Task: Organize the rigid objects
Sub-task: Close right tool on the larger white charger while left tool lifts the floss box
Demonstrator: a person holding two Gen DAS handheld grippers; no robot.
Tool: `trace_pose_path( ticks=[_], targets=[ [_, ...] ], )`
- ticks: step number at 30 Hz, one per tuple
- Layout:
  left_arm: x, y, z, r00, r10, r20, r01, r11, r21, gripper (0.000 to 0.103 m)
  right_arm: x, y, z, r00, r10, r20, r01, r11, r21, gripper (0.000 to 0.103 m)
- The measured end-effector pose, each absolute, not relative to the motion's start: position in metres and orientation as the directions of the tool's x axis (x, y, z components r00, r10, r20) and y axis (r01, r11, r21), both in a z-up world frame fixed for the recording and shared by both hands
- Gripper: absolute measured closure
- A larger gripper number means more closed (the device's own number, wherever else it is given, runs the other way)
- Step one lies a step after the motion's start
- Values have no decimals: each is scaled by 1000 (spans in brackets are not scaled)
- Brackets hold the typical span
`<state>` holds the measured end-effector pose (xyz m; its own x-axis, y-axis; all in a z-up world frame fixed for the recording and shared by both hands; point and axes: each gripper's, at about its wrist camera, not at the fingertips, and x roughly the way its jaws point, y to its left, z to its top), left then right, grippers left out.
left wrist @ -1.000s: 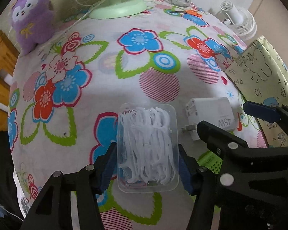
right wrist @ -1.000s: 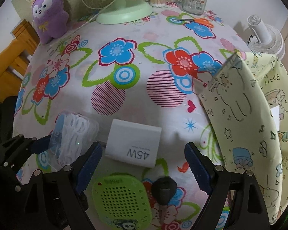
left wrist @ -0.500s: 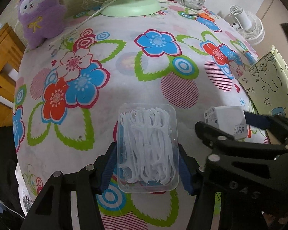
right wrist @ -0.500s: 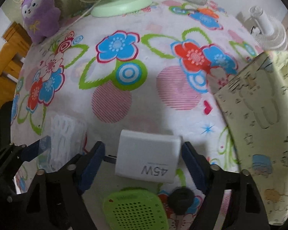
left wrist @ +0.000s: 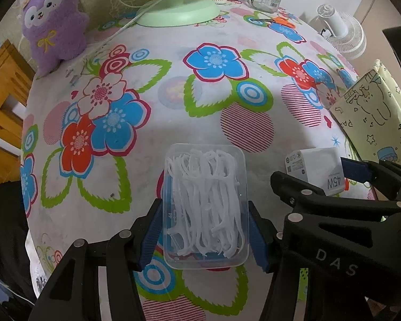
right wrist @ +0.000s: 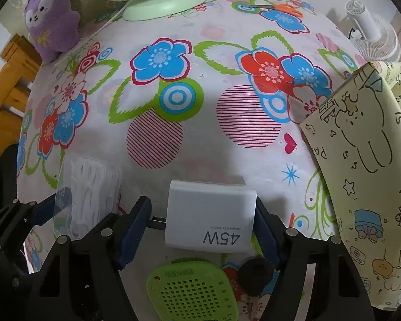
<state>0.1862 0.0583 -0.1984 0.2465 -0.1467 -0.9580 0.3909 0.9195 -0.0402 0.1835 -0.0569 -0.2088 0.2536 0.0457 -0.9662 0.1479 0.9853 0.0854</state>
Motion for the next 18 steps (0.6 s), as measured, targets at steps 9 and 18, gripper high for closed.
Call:
trace_pose_path(
  ticks=[9, 18],
  targets=[
    [177, 68, -190, 262, -146, -954, 372, 927, -39, 43, 166, -74, -199, 251, 21, -968, 160, 985, 63, 28],
    [157, 66, -178, 284, -152, -947, 374, 927, -37, 42, 136, -83, -185, 282, 9, -959, 159, 986, 56, 28]
  ],
)
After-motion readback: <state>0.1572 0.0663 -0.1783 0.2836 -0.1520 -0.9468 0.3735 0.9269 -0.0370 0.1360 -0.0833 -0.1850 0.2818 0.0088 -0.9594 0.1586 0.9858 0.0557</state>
